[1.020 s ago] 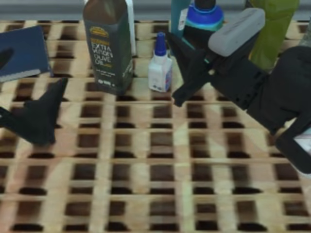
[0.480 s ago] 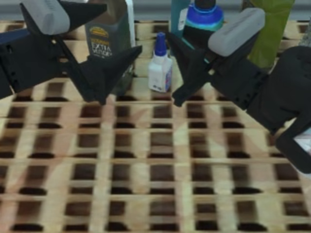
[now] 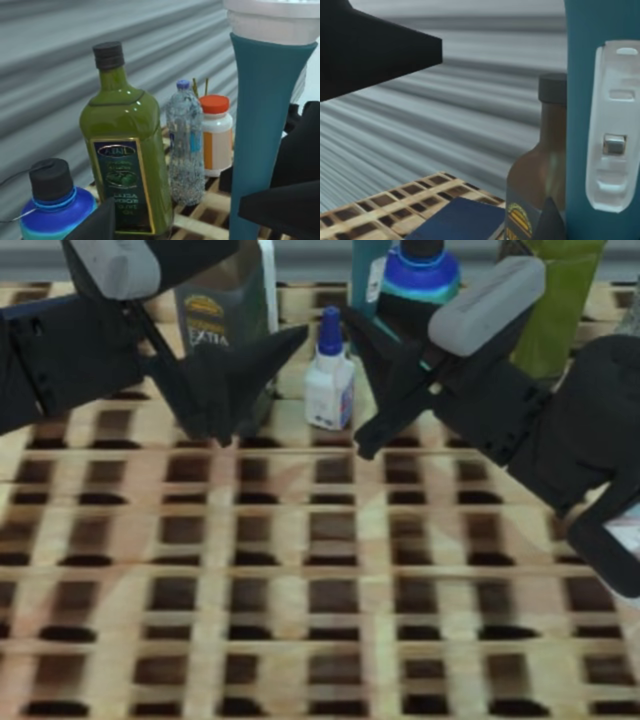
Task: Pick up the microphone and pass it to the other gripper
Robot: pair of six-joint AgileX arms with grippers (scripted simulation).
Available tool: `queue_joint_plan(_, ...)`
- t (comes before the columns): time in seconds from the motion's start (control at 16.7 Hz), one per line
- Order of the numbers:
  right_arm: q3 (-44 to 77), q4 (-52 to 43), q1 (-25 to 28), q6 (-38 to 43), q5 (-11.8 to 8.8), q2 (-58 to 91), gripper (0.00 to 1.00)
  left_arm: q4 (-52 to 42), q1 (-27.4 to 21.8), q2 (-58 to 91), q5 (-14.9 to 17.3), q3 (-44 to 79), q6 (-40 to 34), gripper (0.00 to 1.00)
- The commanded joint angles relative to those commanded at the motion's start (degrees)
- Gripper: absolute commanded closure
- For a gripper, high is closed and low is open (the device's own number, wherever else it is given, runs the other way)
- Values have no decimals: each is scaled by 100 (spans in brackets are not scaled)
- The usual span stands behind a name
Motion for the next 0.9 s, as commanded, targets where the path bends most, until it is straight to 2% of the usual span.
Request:
queue_joint_plan(0.54, 0, 0, 0, 0, 0, 0, 100, 430, -1095, 1752, -1045, 1363, -43, 0)
queue_joint_plan(0.84, 0, 0, 0, 0, 0, 0, 100, 447, -1149, 1823, -1097, 1424, -46, 0)
queue_joint_plan(0.9, 0, 0, 0, 0, 0, 0, 100, 447, -1149, 1823, -1097, 1424, -46, 8)
